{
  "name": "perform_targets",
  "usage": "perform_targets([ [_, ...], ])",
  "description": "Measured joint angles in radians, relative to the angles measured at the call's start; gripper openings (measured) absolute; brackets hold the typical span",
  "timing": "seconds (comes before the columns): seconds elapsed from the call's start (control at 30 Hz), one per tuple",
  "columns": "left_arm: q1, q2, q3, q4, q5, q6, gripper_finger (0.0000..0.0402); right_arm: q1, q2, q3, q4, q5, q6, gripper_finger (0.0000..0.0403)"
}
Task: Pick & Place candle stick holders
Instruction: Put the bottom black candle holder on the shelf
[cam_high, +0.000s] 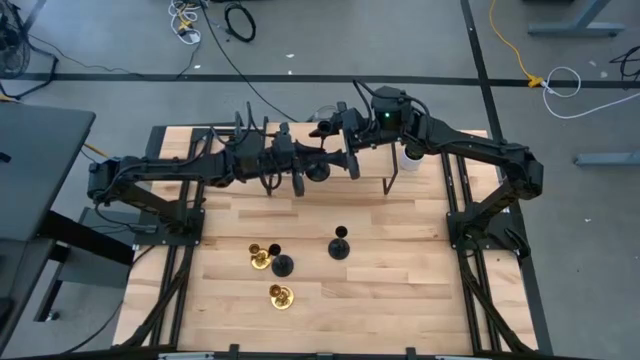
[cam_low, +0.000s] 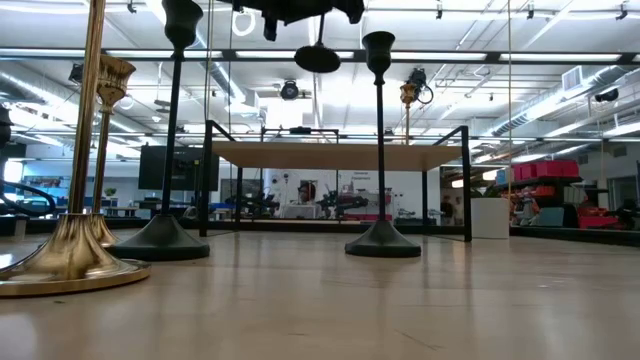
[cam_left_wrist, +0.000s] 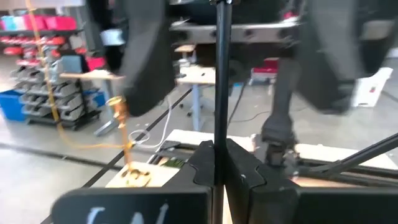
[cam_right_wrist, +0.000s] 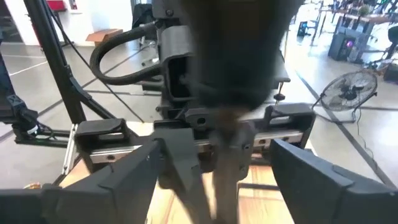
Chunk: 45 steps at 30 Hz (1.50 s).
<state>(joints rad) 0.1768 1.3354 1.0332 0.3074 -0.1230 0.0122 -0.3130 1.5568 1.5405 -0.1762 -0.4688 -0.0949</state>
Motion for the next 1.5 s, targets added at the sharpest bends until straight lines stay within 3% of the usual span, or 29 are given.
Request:
perform_targets([
  [0.5,0.107,-0.001,0.000,-0.040,-0.011,-0.001,0.0014,-0.002,-0.055,-0.001,-0.271,0.147,-0.146,0.0307],
  [0.77,0.185,-0.002,0.000,-0.078,-0.011,0.000,0.0014,-0.002,-0.056,-0.001,-0.389,0.135,-0.158,0.0304],
  [1.07,0.308,-0.008,0.000,-0.123,-0.008,0.000,0.0014,0.001,-0.055,-0.001,-0.500,-0.001,-0.155,0.0304],
  [1.37,0.401,-0.008,-0.006,-0.118,0.075,-0.002,0.0014,0.053,-0.055,-0.001,-0.517,0.010,-0.166,0.0304],
  [1.5,0.432,-0.021,-0.073,-0.072,0.076,-0.007,0.0014,0.081,-0.071,-0.019,-0.511,0.022,-0.168,0.0304],
])
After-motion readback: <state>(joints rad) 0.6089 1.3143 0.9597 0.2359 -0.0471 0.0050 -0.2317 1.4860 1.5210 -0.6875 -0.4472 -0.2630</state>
